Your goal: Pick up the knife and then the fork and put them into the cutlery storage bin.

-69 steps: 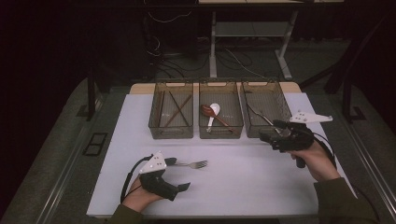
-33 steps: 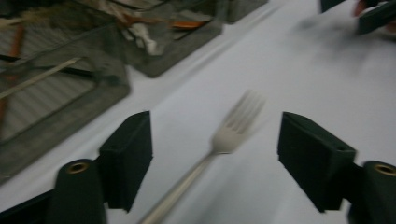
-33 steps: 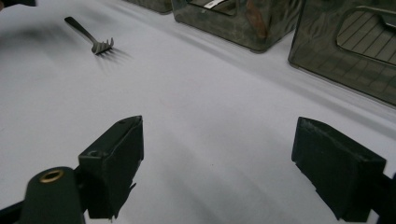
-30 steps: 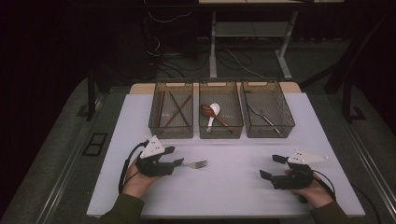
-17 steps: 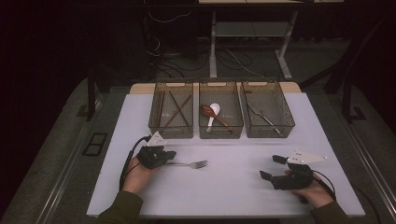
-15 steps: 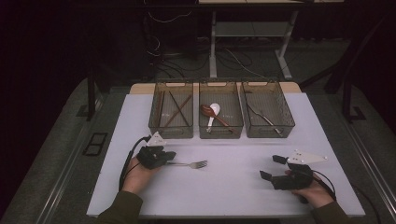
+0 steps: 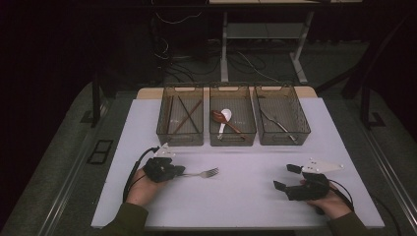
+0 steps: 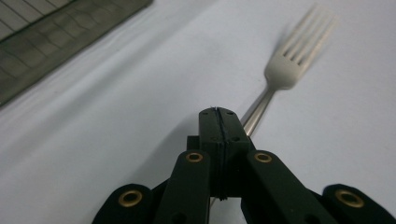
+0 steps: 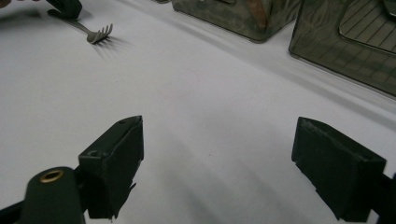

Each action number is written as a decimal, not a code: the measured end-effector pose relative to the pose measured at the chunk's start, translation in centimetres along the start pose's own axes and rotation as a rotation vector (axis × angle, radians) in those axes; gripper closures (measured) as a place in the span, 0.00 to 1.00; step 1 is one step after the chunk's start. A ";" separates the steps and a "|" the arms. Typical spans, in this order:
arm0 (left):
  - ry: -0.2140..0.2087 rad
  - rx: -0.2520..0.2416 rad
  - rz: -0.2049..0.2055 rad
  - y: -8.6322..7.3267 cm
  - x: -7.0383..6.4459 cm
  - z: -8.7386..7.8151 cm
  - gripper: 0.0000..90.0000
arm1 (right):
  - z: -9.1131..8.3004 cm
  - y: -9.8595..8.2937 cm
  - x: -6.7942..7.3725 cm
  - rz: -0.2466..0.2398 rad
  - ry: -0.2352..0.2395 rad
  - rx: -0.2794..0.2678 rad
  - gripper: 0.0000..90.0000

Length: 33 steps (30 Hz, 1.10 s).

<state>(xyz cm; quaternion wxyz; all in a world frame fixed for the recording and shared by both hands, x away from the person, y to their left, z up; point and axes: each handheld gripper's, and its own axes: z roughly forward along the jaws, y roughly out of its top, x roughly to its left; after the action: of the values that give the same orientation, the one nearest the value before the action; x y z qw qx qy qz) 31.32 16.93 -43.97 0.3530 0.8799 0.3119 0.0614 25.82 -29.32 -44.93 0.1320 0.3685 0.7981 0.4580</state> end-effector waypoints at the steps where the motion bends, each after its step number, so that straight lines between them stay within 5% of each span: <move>1: -0.012 0.000 -0.002 -0.1 -0.2 -0.1 0.99 | 0.0 0.0 0.0 -0.001 -0.001 0.001 0.18; 8: -0.084 0.030 0.040 -0.6 -1.9 -0.4 0.99 | 0.0 0.0 0.0 -0.002 -0.003 0.002 0.18; 11: -0.083 0.036 0.061 -0.5 -2.7 -0.2 0.99 | -0.1 0.0 0.0 -0.002 -0.005 0.002 0.18; 17: -0.085 -0.037 0.062 0.2 -3.5 -0.2 0.91 | 0.0 0.0 0.0 -0.007 -0.002 0.002 0.18; 24: -0.024 -0.036 0.064 0.4 -4.3 1.1 0.81 | 0.1 0.0 0.1 -0.013 -0.002 0.007 0.18; 33: 0.016 0.007 0.128 0.5 -5.3 1.7 0.93 | 0.2 0.0 0.1 -0.017 -0.001 0.016 0.18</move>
<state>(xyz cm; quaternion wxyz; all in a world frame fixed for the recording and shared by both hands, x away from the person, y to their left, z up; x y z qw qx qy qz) 27.90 12.56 -44.28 0.3430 0.8987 0.2580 0.0899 25.86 -29.06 -45.01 0.1334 0.3632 0.8047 0.4503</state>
